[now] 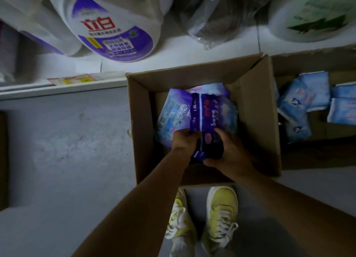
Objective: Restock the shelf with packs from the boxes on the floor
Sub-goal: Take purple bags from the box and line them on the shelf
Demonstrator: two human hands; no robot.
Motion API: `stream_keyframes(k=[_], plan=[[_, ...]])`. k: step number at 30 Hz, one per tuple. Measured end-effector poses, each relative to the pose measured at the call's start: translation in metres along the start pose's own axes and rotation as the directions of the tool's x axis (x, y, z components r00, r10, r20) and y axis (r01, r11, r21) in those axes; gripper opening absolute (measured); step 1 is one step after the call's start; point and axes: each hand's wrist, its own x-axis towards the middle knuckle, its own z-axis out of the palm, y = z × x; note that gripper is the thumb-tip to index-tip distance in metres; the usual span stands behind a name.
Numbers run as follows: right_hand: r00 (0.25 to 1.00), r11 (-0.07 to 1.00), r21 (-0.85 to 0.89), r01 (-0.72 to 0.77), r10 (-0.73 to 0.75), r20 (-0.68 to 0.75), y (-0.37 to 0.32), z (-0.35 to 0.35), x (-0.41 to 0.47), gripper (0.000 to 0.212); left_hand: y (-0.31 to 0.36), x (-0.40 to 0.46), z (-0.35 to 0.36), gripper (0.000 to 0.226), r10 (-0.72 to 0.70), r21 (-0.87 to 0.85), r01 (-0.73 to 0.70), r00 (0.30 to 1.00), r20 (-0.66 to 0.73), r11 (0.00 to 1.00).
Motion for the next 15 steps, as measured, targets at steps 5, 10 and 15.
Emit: stream_keyframes(k=[5,10,15], plan=[[0.954,0.999,-0.007,-0.041,0.037,-0.299,0.005,0.007,0.018,0.085,0.012,-0.01,0.005,0.01,-0.022,-0.406,0.104,0.979,0.202,0.908],[0.9,0.975,0.212,-0.068,0.151,-0.409,0.008,-0.015,0.031,0.047,-0.021,0.021,-0.001,0.021,-0.247,-0.523,0.157,0.963,-0.107,0.838],[0.91,0.969,0.245,-0.02,0.119,-0.397,0.019,-0.011,0.03,0.045,-0.046,0.043,0.012,0.053,-0.413,-0.706,0.32,0.91,0.043,0.632]])
